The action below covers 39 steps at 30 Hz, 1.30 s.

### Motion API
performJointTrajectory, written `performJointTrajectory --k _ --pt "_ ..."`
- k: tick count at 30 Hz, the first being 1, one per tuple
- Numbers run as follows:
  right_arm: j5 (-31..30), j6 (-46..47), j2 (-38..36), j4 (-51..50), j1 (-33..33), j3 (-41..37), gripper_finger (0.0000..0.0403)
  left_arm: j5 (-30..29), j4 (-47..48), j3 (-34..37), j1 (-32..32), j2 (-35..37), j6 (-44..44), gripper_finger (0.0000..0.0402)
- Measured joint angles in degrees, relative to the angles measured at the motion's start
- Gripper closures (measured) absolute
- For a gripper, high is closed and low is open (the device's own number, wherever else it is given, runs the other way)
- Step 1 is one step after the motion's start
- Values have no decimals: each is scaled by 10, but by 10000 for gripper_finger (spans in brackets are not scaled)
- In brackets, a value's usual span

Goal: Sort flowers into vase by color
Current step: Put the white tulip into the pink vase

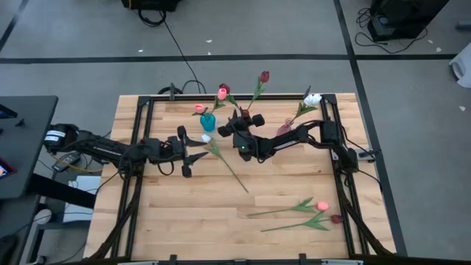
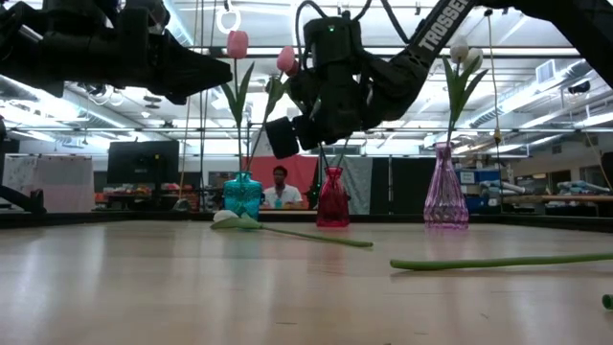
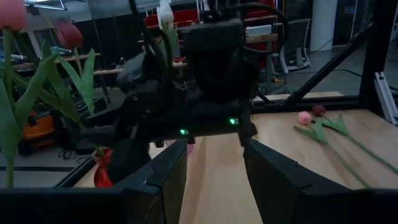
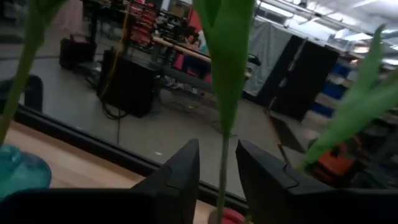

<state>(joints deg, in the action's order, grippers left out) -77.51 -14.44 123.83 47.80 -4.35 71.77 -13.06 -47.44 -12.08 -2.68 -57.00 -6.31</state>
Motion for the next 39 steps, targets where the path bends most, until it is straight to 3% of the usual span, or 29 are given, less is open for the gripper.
performJointTrajectory --k 13,18,22,30,32,35,39 --pt "-77 -114 -61 -3 90 0 263 0 99 0 0 87 7 235" --pt "-48 -79 -62 -9 148 0 263 0 103 0 0 98 9 235" --pt "75 42 -62 -69 181 0 265 1 98 0 0 99 15 235" --pt "471 290 -64 -297 170 0 267 2 96 0 0 99 21 235" --pt "517 354 -73 -363 160 0 267 2 97 0 0 99 21 235" --pt "533 451 -90 -460 131 1 267 2 104 0 0 98 20 235" --pt "585 506 -76 -561 96 35 269 2 102 0 0 98 20 235"
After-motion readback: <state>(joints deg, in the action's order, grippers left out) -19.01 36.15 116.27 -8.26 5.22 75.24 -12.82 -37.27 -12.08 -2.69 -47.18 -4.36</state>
